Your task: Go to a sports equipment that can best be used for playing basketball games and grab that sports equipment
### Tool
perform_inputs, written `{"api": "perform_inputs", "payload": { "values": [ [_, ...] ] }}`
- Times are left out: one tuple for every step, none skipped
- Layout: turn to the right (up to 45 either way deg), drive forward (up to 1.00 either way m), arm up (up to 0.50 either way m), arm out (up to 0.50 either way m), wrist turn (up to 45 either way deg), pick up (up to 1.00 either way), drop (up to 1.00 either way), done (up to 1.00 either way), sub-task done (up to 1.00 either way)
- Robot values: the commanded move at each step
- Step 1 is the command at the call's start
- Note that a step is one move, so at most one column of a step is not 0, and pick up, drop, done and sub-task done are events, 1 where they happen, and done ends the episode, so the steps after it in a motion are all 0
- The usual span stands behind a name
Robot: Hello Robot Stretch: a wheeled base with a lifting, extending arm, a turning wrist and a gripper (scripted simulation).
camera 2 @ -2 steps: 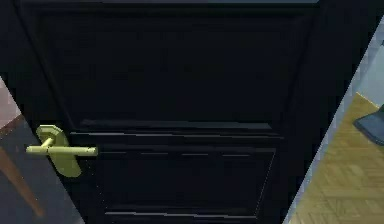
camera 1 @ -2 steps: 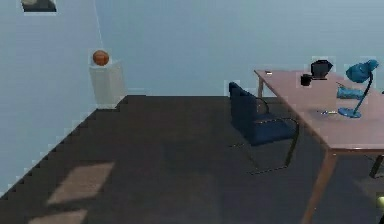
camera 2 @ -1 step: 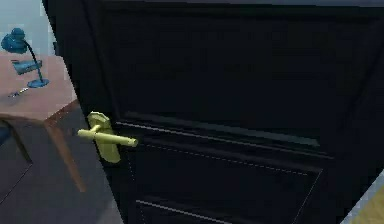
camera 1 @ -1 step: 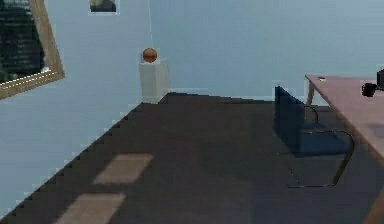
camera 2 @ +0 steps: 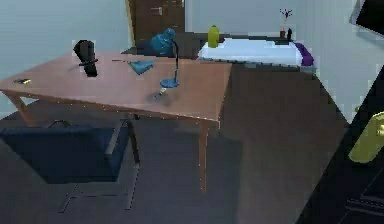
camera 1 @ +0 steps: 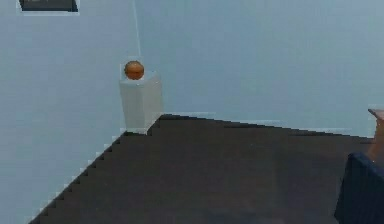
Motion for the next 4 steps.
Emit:
{"api": "perform_inputs", "payload": {
  "values": [
    [0.0, 1.00, 0.00, 0.00, 0.0, 0.00, 0.00, 0.00, 0.00],
    [-3.0, 0.00, 0.00, 0.00, 0.0, 0.00, 0.00, 0.00, 0.00],
    [0.0, 0.75, 0.00, 0.00, 0.0, 0.00, 0.00, 0.00, 0.00],
    [-45.0, 0.00, 0.00, 0.00, 0.0, 0.00, 0.00, 0.00, 0.00]
  ]
}}
